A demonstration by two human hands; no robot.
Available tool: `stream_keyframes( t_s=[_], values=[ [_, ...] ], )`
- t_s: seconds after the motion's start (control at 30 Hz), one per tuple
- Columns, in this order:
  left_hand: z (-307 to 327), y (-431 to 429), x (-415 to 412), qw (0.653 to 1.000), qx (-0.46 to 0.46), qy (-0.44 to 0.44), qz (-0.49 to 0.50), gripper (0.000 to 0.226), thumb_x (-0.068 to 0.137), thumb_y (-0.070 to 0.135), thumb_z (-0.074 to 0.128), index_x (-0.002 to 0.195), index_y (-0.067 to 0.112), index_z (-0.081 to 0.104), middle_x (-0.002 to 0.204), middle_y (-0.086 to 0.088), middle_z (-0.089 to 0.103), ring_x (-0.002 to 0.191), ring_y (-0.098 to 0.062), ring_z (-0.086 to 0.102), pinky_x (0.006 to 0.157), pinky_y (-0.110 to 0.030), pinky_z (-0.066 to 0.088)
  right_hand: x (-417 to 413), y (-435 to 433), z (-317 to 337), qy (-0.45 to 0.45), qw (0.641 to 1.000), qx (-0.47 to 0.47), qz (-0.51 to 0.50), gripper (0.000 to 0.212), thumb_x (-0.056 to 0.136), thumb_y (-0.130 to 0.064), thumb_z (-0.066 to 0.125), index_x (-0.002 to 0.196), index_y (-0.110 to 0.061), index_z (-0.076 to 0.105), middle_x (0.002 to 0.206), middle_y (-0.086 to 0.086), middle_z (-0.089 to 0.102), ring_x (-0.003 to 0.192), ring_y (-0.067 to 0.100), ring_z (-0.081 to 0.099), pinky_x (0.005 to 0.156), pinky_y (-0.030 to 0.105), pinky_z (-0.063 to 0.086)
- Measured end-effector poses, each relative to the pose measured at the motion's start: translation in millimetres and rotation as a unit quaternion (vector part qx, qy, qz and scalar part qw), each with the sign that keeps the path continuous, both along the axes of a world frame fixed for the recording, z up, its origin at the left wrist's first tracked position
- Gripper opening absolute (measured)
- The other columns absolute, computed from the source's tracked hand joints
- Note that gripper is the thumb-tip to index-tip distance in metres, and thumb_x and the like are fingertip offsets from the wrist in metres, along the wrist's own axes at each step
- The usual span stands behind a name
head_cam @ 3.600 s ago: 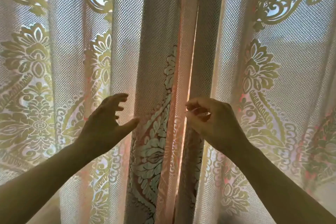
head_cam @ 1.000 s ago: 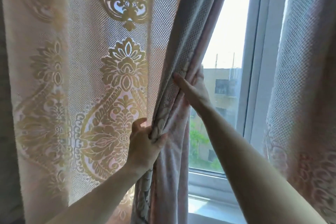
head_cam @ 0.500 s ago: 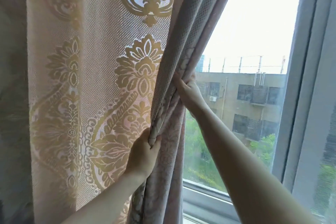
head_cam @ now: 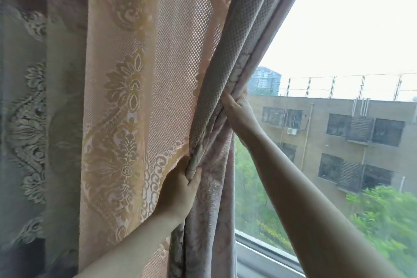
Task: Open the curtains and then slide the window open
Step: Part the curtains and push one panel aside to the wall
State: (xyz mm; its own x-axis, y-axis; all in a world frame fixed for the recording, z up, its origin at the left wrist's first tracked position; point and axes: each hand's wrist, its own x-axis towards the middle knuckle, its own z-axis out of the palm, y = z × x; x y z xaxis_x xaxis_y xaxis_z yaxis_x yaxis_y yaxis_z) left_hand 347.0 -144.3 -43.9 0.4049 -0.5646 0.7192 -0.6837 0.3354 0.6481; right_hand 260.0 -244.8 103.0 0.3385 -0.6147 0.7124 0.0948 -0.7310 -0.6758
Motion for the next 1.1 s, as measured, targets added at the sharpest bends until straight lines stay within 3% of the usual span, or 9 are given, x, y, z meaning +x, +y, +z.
stream_keyframes(
  t_s=[0.13,0.27,0.37,0.47,0.6,0.7,0.8,0.97,1.1],
  values=[
    [1,1,43,1.000,-0.007,-0.010,0.013,0.010,0.093,0.023,0.052,0.102,0.023,0.056,0.069,-0.005,0.063,0.057,-0.019,0.056,0.054,-0.030,0.043,41,3,3,-0.006,1.000,-0.006,0.013,0.084,0.073,-0.063,0.054,0.143,-0.019,0.043,0.129,-0.008,0.063,0.116,0.001,0.058,0.093,0.018,0.047],
    [8,1,98,0.999,-0.034,-0.026,0.021,0.013,0.092,0.023,0.053,0.104,0.020,0.057,0.082,-0.004,0.066,0.071,-0.019,0.062,0.066,-0.033,0.047,90,8,11,-0.015,0.999,-0.017,0.022,0.078,0.078,-0.057,0.052,0.145,-0.019,0.041,0.132,-0.011,0.060,0.111,-0.007,0.056,0.090,0.008,0.045],
    [14,4,140,0.998,-0.048,-0.043,0.020,0.028,0.091,0.031,0.048,0.115,0.019,0.057,0.103,0.000,0.067,0.093,-0.014,0.061,0.081,-0.029,0.047,127,12,16,-0.024,0.999,-0.007,0.023,0.085,0.072,-0.064,0.054,0.144,-0.020,0.042,0.130,-0.008,0.062,0.115,0.002,0.059,0.102,0.025,0.048],
    [15,13,183,0.999,-0.030,-0.041,-0.004,0.028,0.094,0.027,0.047,0.121,0.026,0.054,0.093,0.003,0.067,0.068,-0.006,0.059,0.060,-0.019,0.046,169,20,15,-0.025,1.000,-0.002,0.015,0.089,0.072,-0.067,0.054,0.146,-0.020,0.036,0.130,-0.008,0.062,0.117,0.007,0.059,0.105,0.034,0.046],
    [10,22,240,0.999,-0.021,-0.035,0.000,0.026,0.094,0.024,0.049,0.120,0.027,0.054,0.077,0.008,0.062,0.057,-0.008,0.055,0.051,-0.014,0.040,225,32,10,-0.022,1.000,0.005,0.000,0.089,0.074,-0.065,0.054,0.148,-0.021,0.031,0.132,-0.009,0.059,0.118,0.009,0.057,0.106,0.035,0.043],
    [9,26,269,0.999,-0.019,-0.048,0.011,0.031,0.094,0.024,0.050,0.124,0.027,0.053,0.097,0.010,0.066,0.073,-0.003,0.059,0.064,-0.014,0.043,253,35,6,-0.028,1.000,0.010,0.003,0.077,0.087,-0.052,0.056,0.150,-0.019,0.025,0.137,-0.007,0.054,0.124,0.013,0.053,0.109,0.036,0.040],
    [8,27,301,0.998,-0.028,-0.051,0.021,0.029,0.092,0.023,0.051,0.121,0.024,0.055,0.100,0.004,0.068,0.084,-0.015,0.064,0.071,-0.023,0.046,282,35,5,-0.035,0.999,0.014,0.000,0.072,0.093,-0.044,0.055,0.152,-0.021,0.019,0.138,-0.007,0.050,0.125,0.012,0.049,0.108,0.031,0.037],
    [11,18,345,0.996,-0.044,-0.053,0.050,0.023,0.092,0.022,0.051,0.115,0.022,0.056,0.079,0.002,0.063,0.066,-0.015,0.059,0.059,-0.024,0.042,325,29,9,-0.047,0.999,0.002,-0.006,0.070,0.096,-0.041,0.054,0.151,-0.023,0.016,0.132,-0.010,0.046,0.122,0.010,0.046,0.103,0.026,0.034],
    [10,9,372,0.994,-0.040,-0.069,0.080,0.012,0.091,0.030,0.050,0.103,0.032,0.053,0.059,0.005,0.058,0.050,-0.010,0.055,0.048,-0.029,0.045,359,18,4,-0.042,0.999,-0.001,-0.020,0.077,0.086,-0.060,0.054,0.150,-0.031,0.022,0.139,-0.012,0.049,0.135,0.020,0.041,0.116,0.044,0.031]
  ],
)
